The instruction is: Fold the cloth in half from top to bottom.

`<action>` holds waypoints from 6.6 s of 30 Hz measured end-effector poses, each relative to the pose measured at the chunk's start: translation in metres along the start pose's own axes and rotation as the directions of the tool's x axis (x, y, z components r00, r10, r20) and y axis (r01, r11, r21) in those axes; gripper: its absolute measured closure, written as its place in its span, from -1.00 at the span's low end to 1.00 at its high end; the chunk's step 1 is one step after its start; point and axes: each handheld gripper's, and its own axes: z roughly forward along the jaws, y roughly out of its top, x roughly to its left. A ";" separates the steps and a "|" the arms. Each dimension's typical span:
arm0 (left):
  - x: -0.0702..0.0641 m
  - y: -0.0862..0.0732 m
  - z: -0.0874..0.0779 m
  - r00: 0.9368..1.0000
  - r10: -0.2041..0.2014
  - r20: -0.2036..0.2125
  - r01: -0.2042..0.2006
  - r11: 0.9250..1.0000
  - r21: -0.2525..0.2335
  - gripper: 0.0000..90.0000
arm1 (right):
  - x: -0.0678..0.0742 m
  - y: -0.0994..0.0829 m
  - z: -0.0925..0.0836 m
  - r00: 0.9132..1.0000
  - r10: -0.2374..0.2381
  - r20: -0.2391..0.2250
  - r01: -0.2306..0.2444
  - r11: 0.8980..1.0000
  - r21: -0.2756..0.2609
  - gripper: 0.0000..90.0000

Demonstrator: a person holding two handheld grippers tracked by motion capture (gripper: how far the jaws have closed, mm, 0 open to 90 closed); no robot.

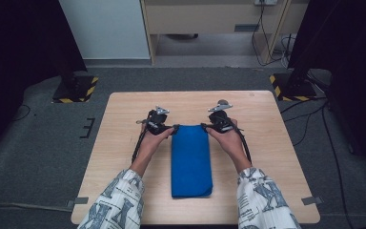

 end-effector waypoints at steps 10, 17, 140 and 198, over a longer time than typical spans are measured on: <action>0.004 -0.010 0.019 1.000 -0.007 -0.009 0.007 0.997 0.072 -0.31 | -0.002 -0.005 0.034 0.999 0.038 -0.026 -0.037 0.998 0.042 0.28; 0.006 -0.015 0.021 1.000 -0.015 -0.002 0.015 0.995 0.095 -0.15 | 0.005 -0.011 0.044 0.999 0.027 -0.046 -0.023 0.997 0.075 0.24; -0.052 -0.013 -0.102 0.986 0.143 0.086 -0.126 0.977 -0.172 0.91 | 0.041 -0.022 -0.084 0.981 -0.119 -0.151 0.086 0.974 -0.209 0.89; -0.056 -0.067 -0.106 0.981 0.094 0.170 -0.075 0.990 -0.117 0.81 | 0.060 -0.069 -0.082 0.961 -0.136 -0.241 0.099 0.982 -0.159 0.89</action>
